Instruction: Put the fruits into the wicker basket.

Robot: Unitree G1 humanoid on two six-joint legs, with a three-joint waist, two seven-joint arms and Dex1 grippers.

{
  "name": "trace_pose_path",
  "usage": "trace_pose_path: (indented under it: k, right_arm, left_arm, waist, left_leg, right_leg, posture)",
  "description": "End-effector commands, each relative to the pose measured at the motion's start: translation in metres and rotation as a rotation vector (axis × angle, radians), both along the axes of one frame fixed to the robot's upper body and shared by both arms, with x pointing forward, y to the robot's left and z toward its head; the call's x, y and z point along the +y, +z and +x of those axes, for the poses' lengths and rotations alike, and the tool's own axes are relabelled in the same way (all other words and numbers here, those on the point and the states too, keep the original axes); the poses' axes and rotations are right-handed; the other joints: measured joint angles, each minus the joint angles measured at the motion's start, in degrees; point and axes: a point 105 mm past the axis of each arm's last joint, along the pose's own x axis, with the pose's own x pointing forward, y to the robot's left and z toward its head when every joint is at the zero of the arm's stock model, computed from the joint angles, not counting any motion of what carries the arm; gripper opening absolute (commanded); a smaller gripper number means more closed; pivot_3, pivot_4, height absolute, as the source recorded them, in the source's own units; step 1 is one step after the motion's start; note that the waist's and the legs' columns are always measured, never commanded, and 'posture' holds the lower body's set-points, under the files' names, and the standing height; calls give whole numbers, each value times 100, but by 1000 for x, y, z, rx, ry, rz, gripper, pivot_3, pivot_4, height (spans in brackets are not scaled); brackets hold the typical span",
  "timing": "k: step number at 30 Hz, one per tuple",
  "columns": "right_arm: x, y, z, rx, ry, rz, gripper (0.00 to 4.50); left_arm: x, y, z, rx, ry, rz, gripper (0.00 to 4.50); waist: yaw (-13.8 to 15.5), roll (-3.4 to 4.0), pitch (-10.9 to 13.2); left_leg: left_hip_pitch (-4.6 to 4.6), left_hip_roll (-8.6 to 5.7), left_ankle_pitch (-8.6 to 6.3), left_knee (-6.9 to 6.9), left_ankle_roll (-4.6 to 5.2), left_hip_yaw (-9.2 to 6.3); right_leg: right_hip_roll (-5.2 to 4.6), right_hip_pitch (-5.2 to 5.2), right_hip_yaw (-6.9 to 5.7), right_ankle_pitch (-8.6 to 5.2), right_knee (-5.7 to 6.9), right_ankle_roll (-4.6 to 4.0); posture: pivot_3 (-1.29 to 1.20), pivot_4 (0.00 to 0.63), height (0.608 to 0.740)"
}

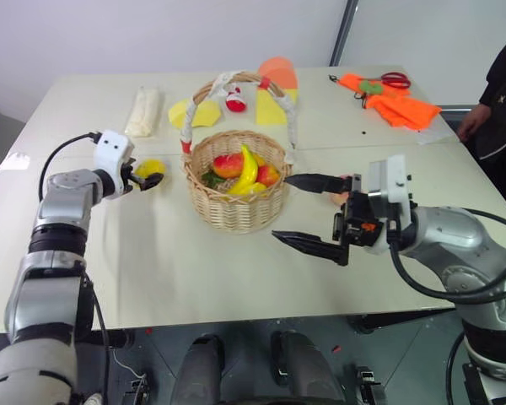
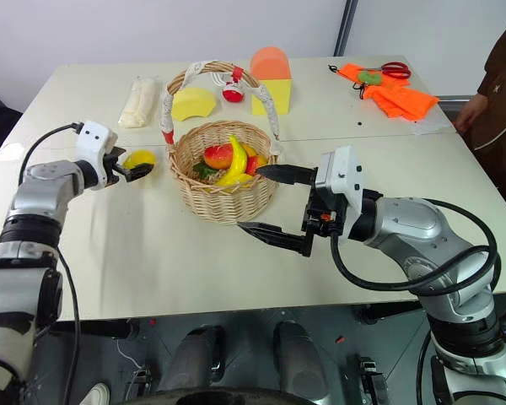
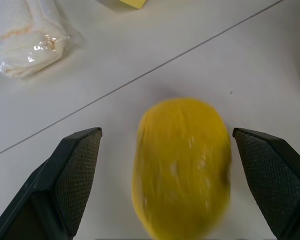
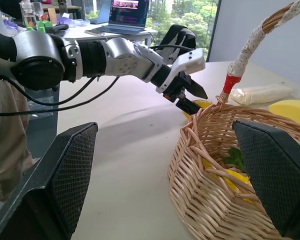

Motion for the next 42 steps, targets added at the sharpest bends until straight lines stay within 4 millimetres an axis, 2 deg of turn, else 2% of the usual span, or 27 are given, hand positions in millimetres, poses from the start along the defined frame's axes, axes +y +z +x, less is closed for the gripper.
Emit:
trace_pose_path:
  k: [1,4,6,9,12,16,21,24,26,29,33,37,38,39,42]
  right_arm:
    - [4,10,-9,-59,19,13,4500]
    - [4,9,-10,-59,17,15,4500]
    - [4,9,-10,-60,16,15,4500]
    - [4,9,-10,-61,17,14,4500]
    - [5,7,-9,-58,18,10,4500]
    - [5,6,-9,-56,15,8,4500]
    - [-2,-4,2,-24,-57,-5,4500]
    - [-12,-13,19,37,-143,28,4500]
    - [-16,-16,24,52,-166,42,4500]
    - [-17,-17,29,73,-175,72,4500]
    - [-16,-18,33,72,-183,78,4500]
    - [-14,-16,35,64,-201,88,4500]
    - [-15,-16,36,62,-219,87,4500]
    - [-17,-16,38,60,-240,86,4500]
    - [-28,-17,48,51,-349,75,4500]
  left_arm:
    - [3,5,4,-13,20,29,4481]
    - [0,1,6,1,15,19,4481]
    - [-2,1,7,1,15,10,3946]
    - [0,5,9,-18,32,13,2658]
    - [6,7,7,-32,47,28,2658]
    - [13,19,-1,-107,29,-11,2658]
    - [-16,53,-66,-244,-259,-254,2658]
    - [-52,74,-112,-260,-433,-363,2658]
    - [-73,79,-125,-242,-488,-371,2658]
    - [-119,88,-121,-265,-534,-342,2658]
    - [-162,86,-94,-287,-492,-231,2658]
    - [-184,81,-74,-281,-489,-224,2658]
    - [-187,80,-72,-278,-498,-227,3130]
    - [-188,81,-71,-276,-501,-235,3318]
    - [-187,82,-70,-285,-513,-217,4453]
  waist:
    - [6,0,0]
    - [17,-1,0]
    - [19,-1,0]
    - [19,-1,0]
    - [18,-1,0]
    - [-1,-1,0]
    - [-19,-1,0]
    - [35,-5,0]
    - [76,-6,-1]
    - [148,-5,-2]
    - [140,-7,-3]
    - [55,-6,-3]
    - [14,-6,-3]
    - [-9,-6,-2]
    - [-21,-6,-2]
  left_leg:
    - [0,0,0,0,0,0]
    - [-1,0,0,1,0,0]
    - [-1,0,0,1,0,0]
    - [-1,-1,0,1,0,0]
    - [-1,-1,0,1,0,0]
    - [0,1,0,1,0,0]
    - [4,15,0,-4,0,7]
    - [3,34,0,1,-1,1]
    - [2,35,5,7,-9,3]
    - [12,16,7,17,-13,11]
    - [13,5,8,30,-13,8]
    - [12,1,7,19,-11,4]
    - [12,1,7,12,-11,1]
    - [13,1,7,5,-10,-2]
    - [13,1,6,2,-9,-9]
  right_leg:
    - [0,0,0,0,0,0]
    - [-1,0,0,0,0,0]
    - [-1,0,0,0,0,0]
    - [-2,0,0,0,0,0]
    - [-2,0,0,0,0,0]
    - [-1,0,0,0,3,0]
    - [-10,-8,3,0,20,-1]
    - [-11,-10,-1,-2,34,-5]
    - [-17,-5,-11,-14,37,-26]
    - [-15,12,-9,-15,31,-34]
    - [-11,21,-6,-14,30,-30]
    - [-4,12,1,-7,30,-1]
    - [-2,8,0,-7,32,0]
    - [0,3,0,-8,35,1]
    - [5,-8,1,-11,52,-2]
  posture:
    - [0,150,740]
    - [0,150,740]
    - [0,150,740]
    - [0,150,740]
    - [0,150,740]
    - [0,150,740]
    - [0,150,740]
    - [0,150,740]
    - [0,150,740]
    - [0,150,740]
    - [0,150,740]
    - [0,150,740]
    - [0,150,740]
    - [0,150,740]
    - [0,150,740]
